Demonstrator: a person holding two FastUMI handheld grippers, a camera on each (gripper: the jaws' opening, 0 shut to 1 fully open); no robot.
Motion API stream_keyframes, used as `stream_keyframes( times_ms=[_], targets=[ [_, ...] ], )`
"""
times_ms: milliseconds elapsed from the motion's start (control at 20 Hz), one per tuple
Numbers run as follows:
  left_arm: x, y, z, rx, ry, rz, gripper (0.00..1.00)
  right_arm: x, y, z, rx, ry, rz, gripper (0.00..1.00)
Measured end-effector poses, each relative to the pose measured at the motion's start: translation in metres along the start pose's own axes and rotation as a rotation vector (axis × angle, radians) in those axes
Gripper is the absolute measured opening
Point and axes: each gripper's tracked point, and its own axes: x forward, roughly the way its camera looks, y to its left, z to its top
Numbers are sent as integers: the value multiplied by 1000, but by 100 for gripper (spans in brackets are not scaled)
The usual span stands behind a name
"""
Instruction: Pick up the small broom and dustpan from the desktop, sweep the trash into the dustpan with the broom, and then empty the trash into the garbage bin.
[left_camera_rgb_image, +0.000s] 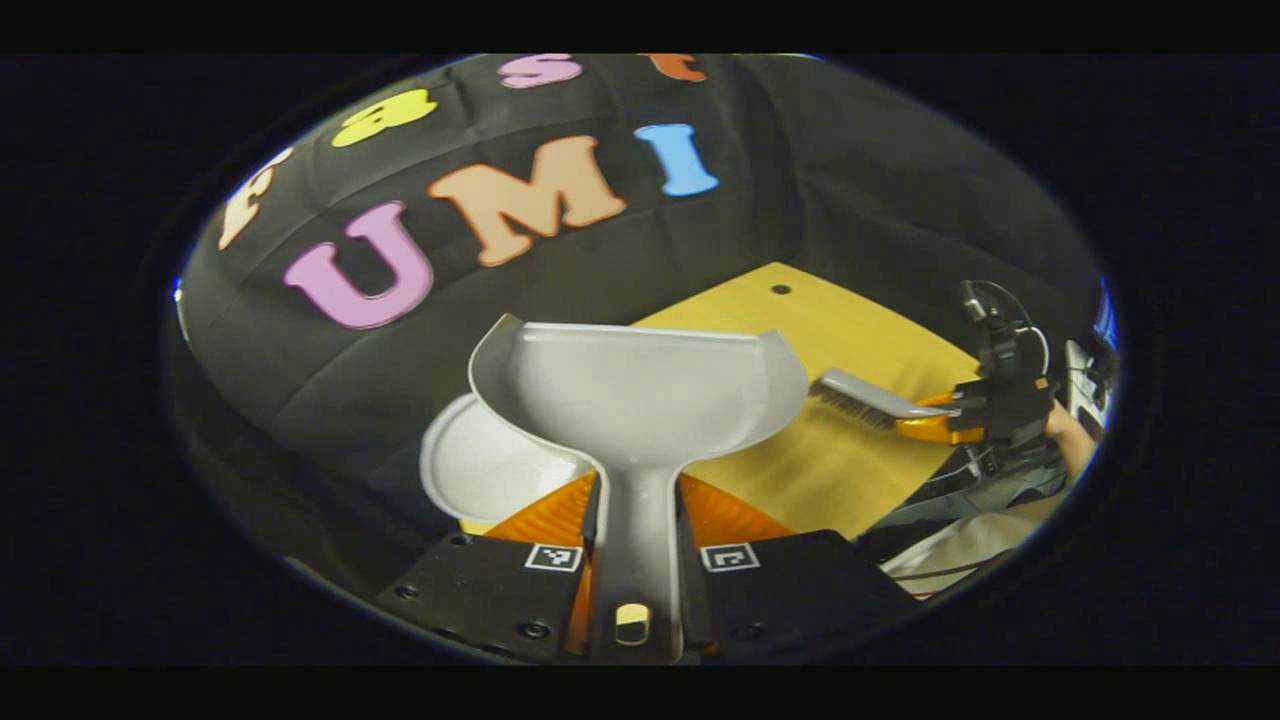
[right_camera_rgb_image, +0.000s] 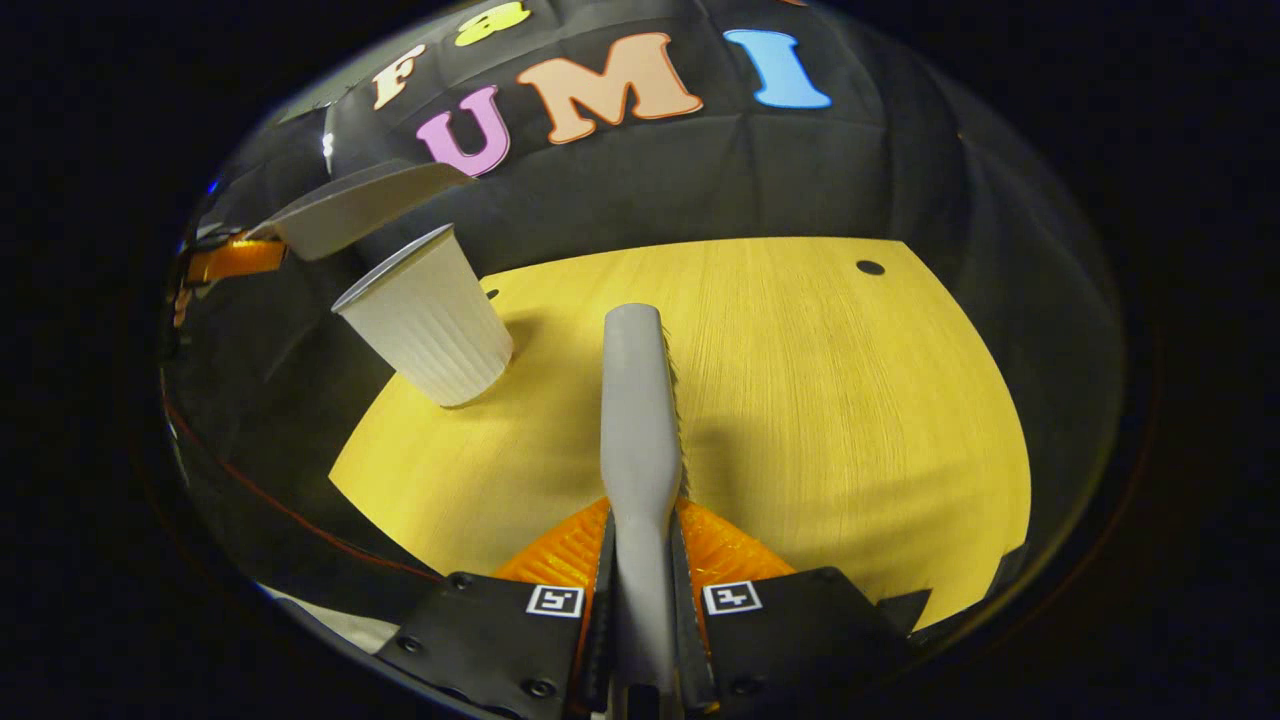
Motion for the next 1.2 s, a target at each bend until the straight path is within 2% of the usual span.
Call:
stream_keyframes(
  times_ms=[100,200,350,500,600,700,850,900,1000,1200],
  targets=[
    [32,-45,-13,-56,36,-93,29,2,-2,-1,35,3,-14,29],
    [58,-71,-27,-84,74,-110,29,3,-3,-4,44,14,-51,29],
    [70,-67,-47,-139,122,-29,29,9,-7,-26,63,46,-102,29],
    [79,-69,-72,-164,188,59,30,22,-5,-46,114,63,-94,29],
    [77,-73,-85,-182,245,61,29,32,0,-58,134,88,-87,29],
    [73,-86,-87,-251,267,40,29,45,8,-64,137,106,-85,29],
    [78,-94,-86,-341,259,81,29,61,18,-66,158,120,-99,27],
    [78,-93,-88,-356,262,106,29,66,19,-67,158,125,-104,29],
    [80,-91,-98,-366,269,136,29,73,21,-69,140,137,-117,29],
    [82,-105,-106,-481,240,114,29,75,24,-71,113,148,-125,29]
  ],
)
